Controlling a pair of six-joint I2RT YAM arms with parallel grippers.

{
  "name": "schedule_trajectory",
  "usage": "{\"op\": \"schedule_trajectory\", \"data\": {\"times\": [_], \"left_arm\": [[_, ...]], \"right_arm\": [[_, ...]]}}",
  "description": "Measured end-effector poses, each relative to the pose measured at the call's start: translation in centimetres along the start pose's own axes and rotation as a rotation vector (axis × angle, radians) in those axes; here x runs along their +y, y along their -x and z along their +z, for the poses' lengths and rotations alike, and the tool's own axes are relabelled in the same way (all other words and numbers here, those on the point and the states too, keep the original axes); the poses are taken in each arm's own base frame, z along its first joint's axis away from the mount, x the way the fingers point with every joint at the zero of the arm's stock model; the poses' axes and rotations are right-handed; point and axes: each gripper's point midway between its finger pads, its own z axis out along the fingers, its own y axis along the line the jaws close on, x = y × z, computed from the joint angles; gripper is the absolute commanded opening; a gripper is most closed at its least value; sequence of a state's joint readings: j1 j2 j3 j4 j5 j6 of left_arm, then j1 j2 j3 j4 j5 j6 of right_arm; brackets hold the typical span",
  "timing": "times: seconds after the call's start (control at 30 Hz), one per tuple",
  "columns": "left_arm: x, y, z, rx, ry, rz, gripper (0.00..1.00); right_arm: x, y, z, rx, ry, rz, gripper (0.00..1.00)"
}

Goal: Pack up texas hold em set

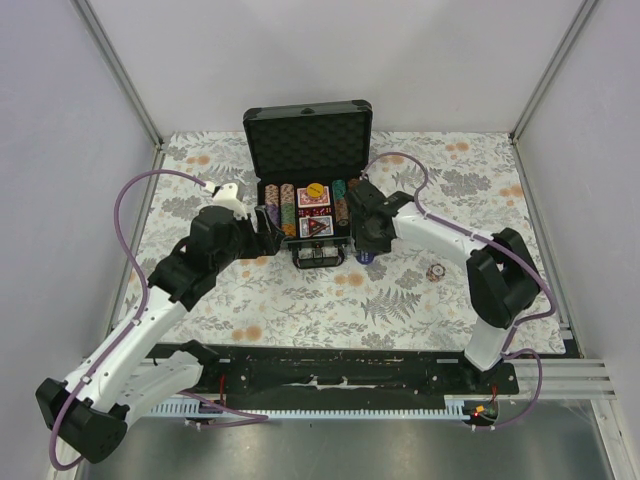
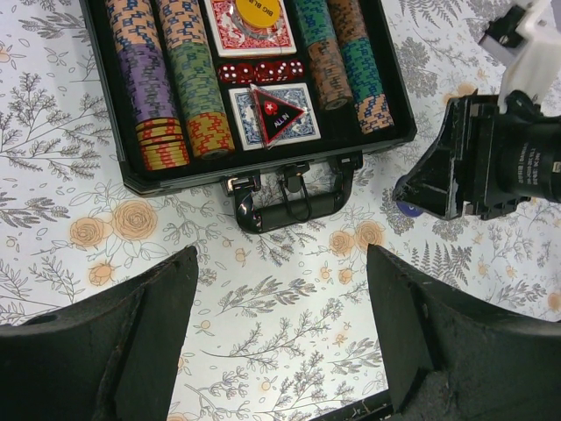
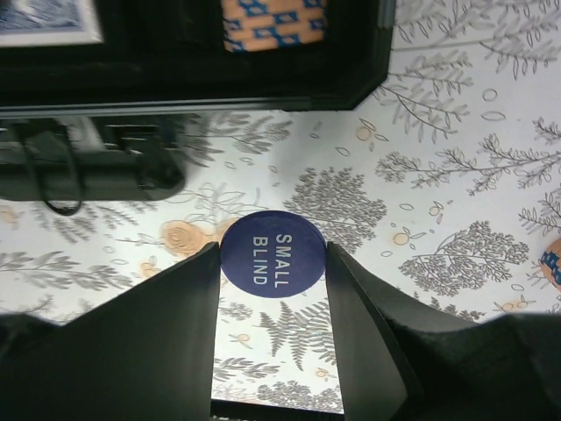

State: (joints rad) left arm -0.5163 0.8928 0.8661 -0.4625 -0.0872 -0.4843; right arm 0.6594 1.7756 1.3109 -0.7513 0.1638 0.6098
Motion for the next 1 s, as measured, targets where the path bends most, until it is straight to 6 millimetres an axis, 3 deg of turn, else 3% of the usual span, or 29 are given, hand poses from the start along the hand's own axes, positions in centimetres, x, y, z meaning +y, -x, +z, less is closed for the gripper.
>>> {"op": "schedule_trajectory", "data": {"times": [0.13, 0.3, 0.47, 0.77, 1.0], "left_arm": [[0.0, 0.1, -0.1, -0.004, -0.001, 0.000, 0.84], [0.1, 0.2, -0.1, -0.009, 0.006, -0.001, 0.84], [0.2, 0.2, -0.1, -0.011, 0.012, 0.000, 0.84], [0.3, 0.1, 0.0, -0.004, 0.016, 0.000, 0.84], [0.4, -0.2, 0.2, 0.005, 0.021, 0.001, 0.84]], "right_arm": [[1.9, 2.1, -1.6, -0.051, 0.047, -0.004, 0.50], [5.6, 6.7, -3.4, -0.157, 0.124, -0.016, 0.50], [8.8, 9.9, -2.2, -0.211, 0.158, -0.046, 0.51], [11.1, 10.0, 3.2, -0.178, 0.125, -0.121, 0.51], [12.7, 9.5, 4.7, -0.187, 0.131, -0.178, 0.53]]}}
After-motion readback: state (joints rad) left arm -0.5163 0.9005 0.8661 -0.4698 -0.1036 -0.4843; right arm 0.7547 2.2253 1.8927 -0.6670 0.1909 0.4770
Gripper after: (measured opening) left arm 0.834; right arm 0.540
